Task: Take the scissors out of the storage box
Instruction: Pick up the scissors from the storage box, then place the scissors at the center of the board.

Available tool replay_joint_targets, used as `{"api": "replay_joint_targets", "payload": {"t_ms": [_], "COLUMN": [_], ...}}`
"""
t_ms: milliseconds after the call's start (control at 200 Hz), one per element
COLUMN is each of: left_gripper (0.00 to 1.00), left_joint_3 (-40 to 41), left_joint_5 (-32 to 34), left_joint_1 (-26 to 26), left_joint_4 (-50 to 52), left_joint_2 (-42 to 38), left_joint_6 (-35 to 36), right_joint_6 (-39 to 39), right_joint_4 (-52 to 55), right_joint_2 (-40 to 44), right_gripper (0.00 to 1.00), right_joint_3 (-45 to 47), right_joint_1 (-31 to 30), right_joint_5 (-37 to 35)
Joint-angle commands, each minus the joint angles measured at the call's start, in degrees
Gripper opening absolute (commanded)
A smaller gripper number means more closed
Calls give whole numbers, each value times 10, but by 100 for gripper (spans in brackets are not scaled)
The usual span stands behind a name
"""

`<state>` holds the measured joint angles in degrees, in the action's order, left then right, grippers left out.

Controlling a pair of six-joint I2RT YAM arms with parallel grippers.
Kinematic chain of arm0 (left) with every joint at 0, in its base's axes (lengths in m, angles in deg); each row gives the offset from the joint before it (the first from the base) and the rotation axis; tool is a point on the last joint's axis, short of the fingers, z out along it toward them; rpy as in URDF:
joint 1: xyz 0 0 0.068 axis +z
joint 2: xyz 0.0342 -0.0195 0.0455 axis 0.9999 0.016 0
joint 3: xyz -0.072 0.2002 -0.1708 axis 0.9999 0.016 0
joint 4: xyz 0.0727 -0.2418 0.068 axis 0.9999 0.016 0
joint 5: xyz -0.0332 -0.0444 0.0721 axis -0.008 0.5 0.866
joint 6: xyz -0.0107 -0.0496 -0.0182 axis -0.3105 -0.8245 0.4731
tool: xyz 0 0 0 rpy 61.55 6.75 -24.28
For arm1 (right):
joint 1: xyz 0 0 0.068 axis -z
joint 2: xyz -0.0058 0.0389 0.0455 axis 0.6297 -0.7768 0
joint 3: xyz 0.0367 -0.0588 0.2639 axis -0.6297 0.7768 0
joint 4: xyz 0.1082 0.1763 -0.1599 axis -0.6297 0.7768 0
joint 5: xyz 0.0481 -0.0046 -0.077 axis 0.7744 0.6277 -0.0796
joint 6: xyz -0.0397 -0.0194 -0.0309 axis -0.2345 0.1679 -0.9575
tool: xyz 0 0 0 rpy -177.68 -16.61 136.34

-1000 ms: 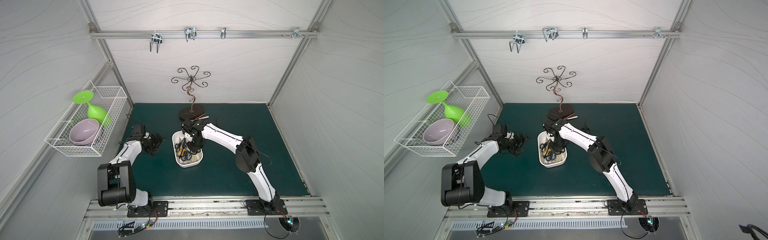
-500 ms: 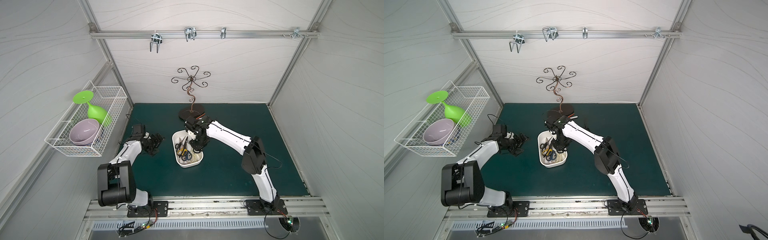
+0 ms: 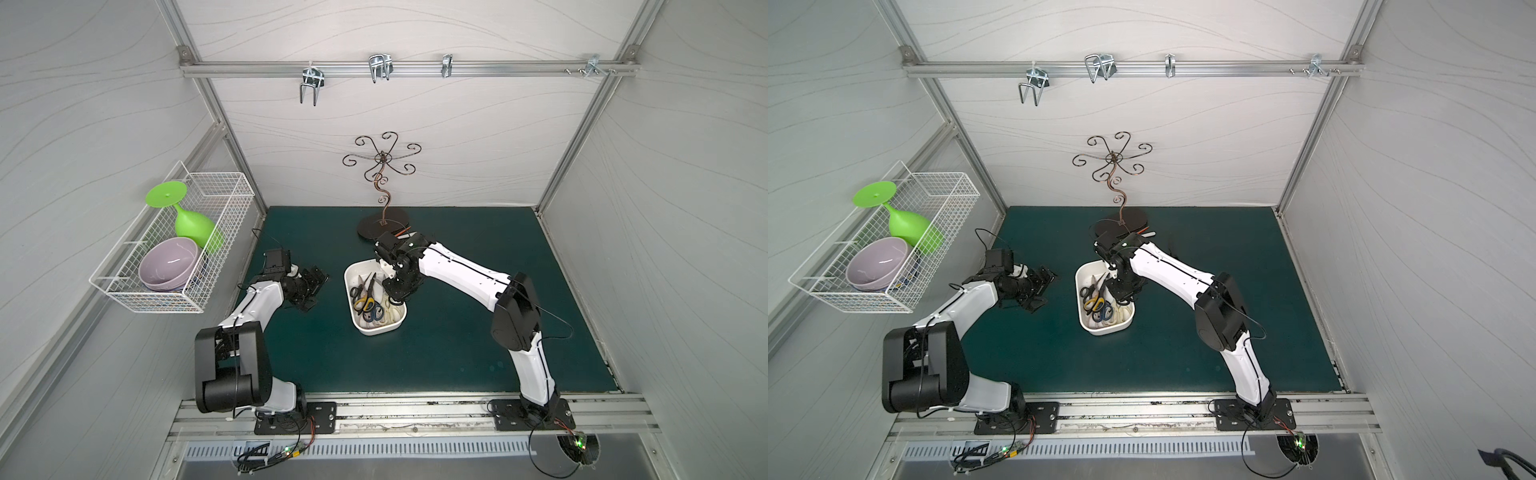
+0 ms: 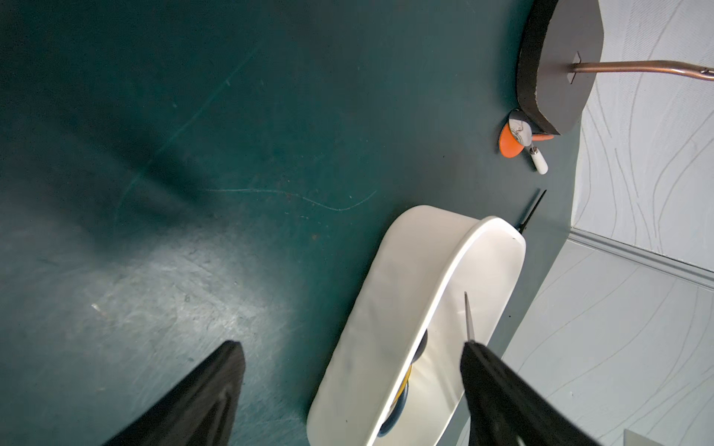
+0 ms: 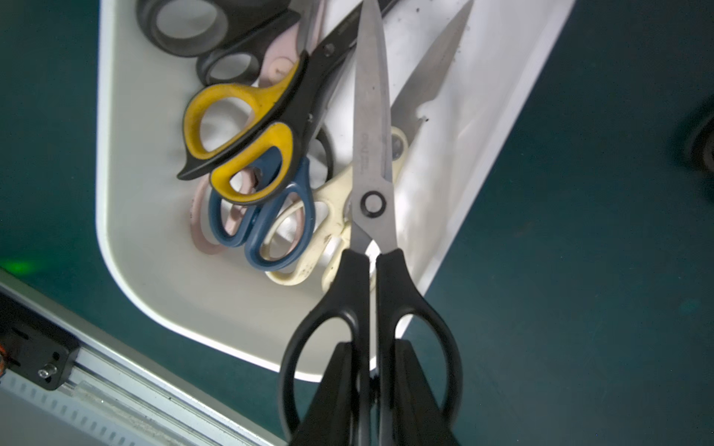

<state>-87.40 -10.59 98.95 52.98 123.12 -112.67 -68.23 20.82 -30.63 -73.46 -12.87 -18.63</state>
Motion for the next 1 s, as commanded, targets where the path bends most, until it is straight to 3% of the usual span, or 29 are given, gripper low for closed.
{"api": "replay_joint_targets", "payload": {"t_ms": [0, 200, 545, 790, 995], "left_gripper": [92, 92, 92, 92, 92], "left_joint_3": [-20, -54, -66, -63, -66], "left_joint_5": [-20, -36, -44, -36, -36], "left_joint_1": [3, -21, -47, -47, -46], "left_joint_4": [-33, -32, -4, 2, 6], "left_joint_2": [-16, -11, -9, 2, 4], "left_joint_6": [-20, -33, -10, -4, -5], "right_joint_6": [43, 55, 23, -10, -33], "right_joint_4": [-108, -227, -300, -345, -326], "right_joint_2": [70, 154, 179, 138, 57], "right_gripper": [0, 0, 0, 0, 0], "right_joint_3": [57, 160, 267, 284, 226], "right_joint_1": [32, 85, 217, 276, 293], "right_joint_5": [-14, -48, -119, -108, -89]}}
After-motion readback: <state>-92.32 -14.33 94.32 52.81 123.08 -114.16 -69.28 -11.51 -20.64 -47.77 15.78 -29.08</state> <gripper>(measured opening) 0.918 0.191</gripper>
